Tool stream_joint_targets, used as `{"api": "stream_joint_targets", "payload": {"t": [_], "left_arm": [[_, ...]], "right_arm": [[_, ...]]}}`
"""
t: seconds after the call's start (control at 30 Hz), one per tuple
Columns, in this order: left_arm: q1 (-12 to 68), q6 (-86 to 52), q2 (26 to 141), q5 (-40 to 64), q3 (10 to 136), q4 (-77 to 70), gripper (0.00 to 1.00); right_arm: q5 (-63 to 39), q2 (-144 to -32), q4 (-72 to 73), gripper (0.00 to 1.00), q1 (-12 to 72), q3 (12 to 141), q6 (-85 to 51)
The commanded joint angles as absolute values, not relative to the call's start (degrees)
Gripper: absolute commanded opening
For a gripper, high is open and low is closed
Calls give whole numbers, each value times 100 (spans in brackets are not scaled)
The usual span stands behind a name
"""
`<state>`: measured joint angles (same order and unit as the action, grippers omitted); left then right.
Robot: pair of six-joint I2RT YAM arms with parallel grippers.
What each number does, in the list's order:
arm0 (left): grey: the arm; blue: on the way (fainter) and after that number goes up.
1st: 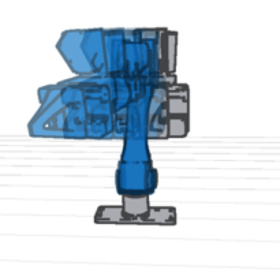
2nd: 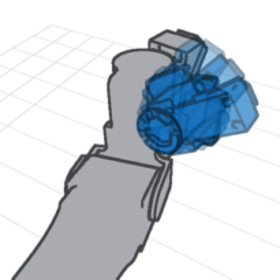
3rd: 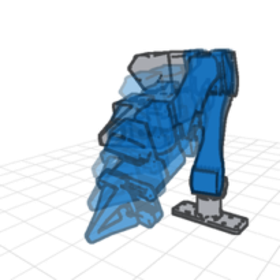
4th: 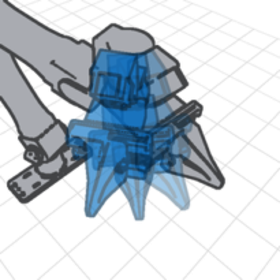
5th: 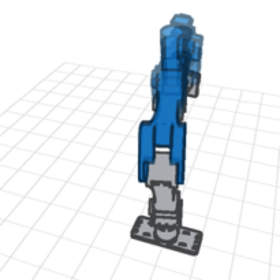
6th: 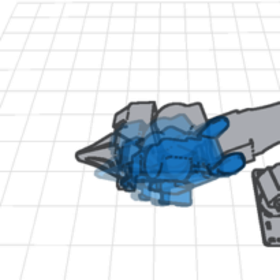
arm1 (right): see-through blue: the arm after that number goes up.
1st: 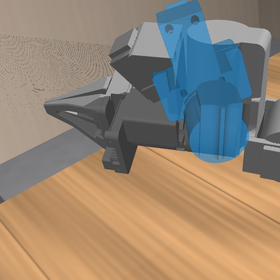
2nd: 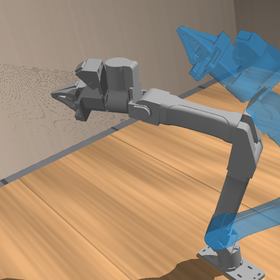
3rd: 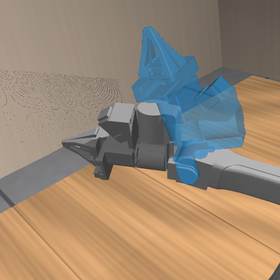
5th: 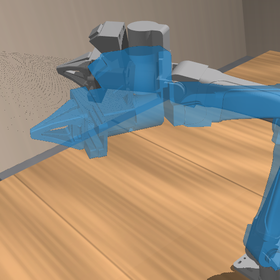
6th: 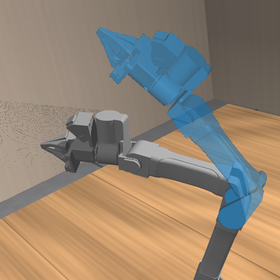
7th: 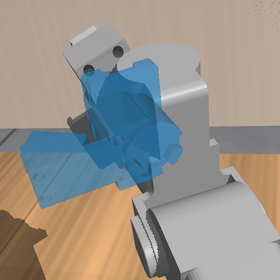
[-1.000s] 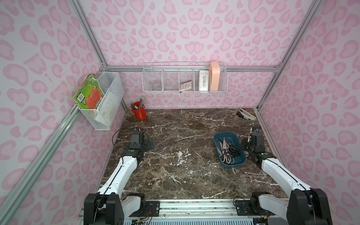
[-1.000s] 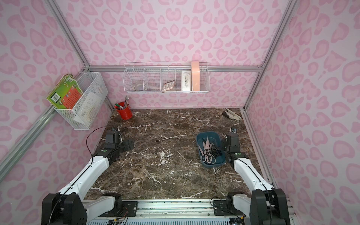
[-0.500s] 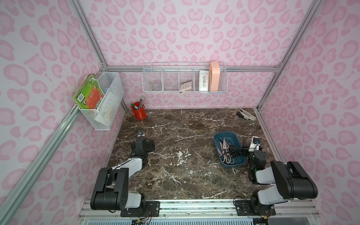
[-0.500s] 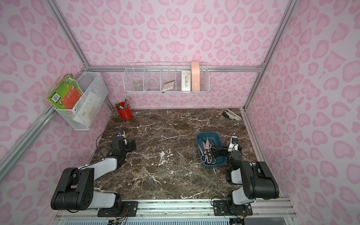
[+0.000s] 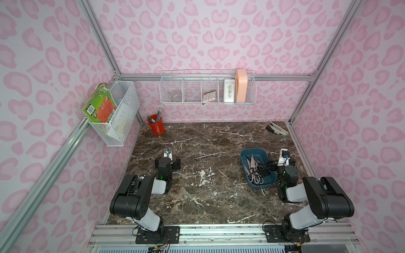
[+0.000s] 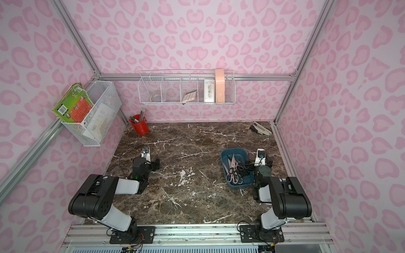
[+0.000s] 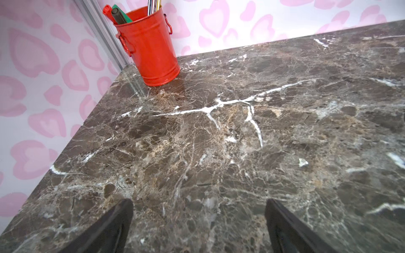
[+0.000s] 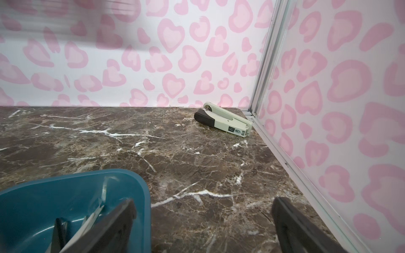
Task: Put the scissors into the storage box
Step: Reset both arms
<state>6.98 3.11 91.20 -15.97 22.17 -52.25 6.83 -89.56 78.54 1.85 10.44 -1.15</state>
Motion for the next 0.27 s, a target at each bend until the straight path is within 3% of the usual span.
{"api": "stream_joint_targets", "payload": {"t": [0.0,0.23], "left_arm": [[694,372,9113,-1666,2241,-5428,99],[672,347,9105,-1633,2247,-5406,99]], "right_arm": [[460,-8963,8061,100,210,1020,24],[111,-8964,7869,100,52,1125,-53]]}}
